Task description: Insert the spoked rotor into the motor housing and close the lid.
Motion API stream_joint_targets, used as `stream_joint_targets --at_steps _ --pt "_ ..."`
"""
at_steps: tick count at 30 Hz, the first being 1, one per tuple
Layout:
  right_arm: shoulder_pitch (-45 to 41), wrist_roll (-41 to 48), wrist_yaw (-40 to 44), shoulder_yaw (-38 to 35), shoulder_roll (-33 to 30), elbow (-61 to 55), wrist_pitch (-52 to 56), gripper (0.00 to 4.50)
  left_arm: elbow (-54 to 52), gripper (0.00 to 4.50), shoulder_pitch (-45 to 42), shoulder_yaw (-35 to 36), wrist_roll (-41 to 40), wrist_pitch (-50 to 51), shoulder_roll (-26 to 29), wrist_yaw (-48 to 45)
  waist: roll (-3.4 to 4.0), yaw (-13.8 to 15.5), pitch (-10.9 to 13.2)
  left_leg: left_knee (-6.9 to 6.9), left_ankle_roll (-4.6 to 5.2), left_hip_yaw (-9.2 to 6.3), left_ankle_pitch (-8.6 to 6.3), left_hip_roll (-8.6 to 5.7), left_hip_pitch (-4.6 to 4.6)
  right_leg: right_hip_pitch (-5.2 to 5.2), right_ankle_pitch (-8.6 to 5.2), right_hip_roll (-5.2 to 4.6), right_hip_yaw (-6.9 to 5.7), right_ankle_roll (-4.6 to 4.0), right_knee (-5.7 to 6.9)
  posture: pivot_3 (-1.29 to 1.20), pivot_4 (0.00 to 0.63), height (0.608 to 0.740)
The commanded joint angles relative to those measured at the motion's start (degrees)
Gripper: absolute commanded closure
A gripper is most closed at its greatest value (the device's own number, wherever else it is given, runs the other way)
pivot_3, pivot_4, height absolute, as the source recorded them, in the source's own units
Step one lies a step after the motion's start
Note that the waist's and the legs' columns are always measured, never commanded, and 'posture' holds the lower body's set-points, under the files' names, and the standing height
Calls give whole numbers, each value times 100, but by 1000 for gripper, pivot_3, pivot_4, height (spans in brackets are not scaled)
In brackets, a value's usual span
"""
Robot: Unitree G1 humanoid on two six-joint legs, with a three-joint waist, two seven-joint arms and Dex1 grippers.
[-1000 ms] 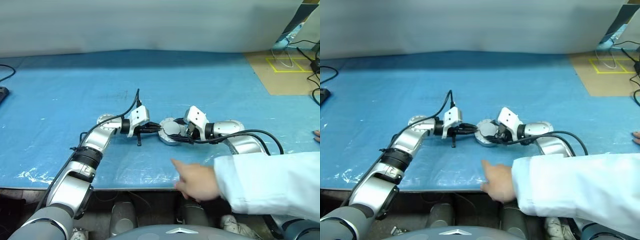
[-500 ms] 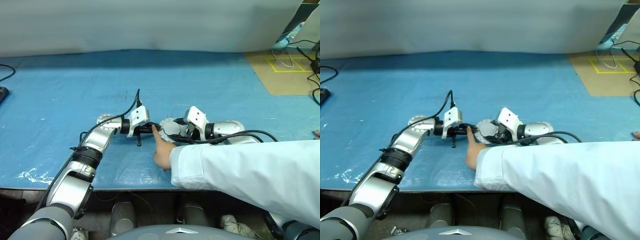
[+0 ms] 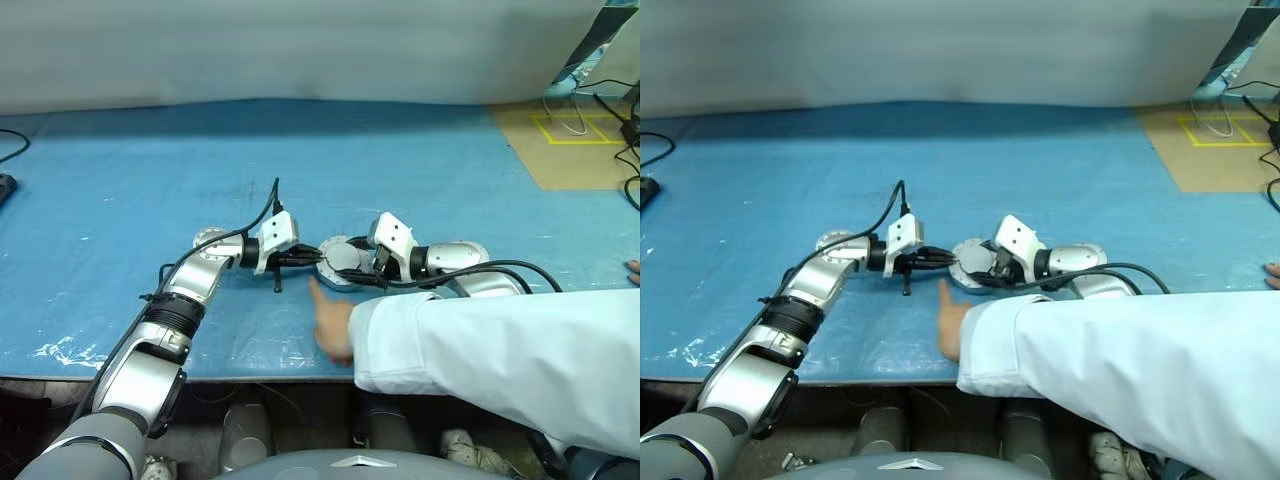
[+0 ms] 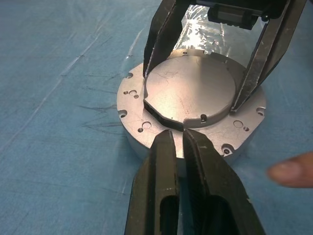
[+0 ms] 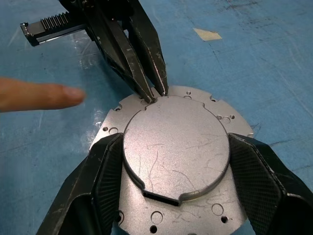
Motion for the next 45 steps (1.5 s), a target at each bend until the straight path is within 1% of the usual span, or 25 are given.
stream_joint_targets --at_steps 1,5,11,22,27,33,37,42,45 --pt "218 -315 -50 242 -124 386 193 1533 -25 4133 -71 177 -127 63 19 36 0 0 0 0 0 0 0 0 -1 -1 0 0 0 0 0 0 150 740" --pt "217 -323 -56 240 -121 384 171 1533 -140 4133 -94 400 -394 316 22 9 0 -1 0 -3 0 1 0 0 -3 -3 1 0 0 -1 -2 0 150 740" --pt "206 -319 -45 242 -122 394 153 1533 -348 4133 -23 645 -693 569 167 -164 0 0 0 -4 0 2 0 -1 -5 -5 1 0 0 -1 -4 0 150 740" --pt "177 -337 -27 258 -129 443 95 1533 -892 4133 390 736 -1020 1055 428 -477 0 -9 0 -22 0 6 0 0 -2 -5 1 0 0 -1 -15 0 150 740" --pt "172 -343 -20 254 -146 453 87 1533 -1262 4133 811 734 -1071 1132 480 -424 0 -18 0 -46 0 12 0 0 1 -5 2 2 -1 -3 -35 0 150 740" --pt "192 -355 -3 243 -180 431 91 1533 -1364 4133 1312 637 -782 705 342 7 1 -20 0 -55 0 14 0 0 2 -4 3 3 -3 -4 -46 0 150 740" --pt "157 -366 27 264 -198 449 83 1533 -1260 4133 1310 699 -824 742 153 223 0 -14 0 -55 0 14 0 0 2 -1 4 2 -3 -4 -48 0 150 740" --pt "70 -367 80 275 -227 497 74 1533 -1185 4133 1288 644 -821 809 130 176 0 -14 0 -57 0 15 0 0 3 -1 5 4 -3 -4 -52 0 150 740" --pt "53 -373 99 279 -250 513 57 1533 -972 4133 1295 556 -662 621 190 115 1 -13 -1 -58 -1 15 1 0 1 -1 5 4 -3 -5 -56 0 150 740"
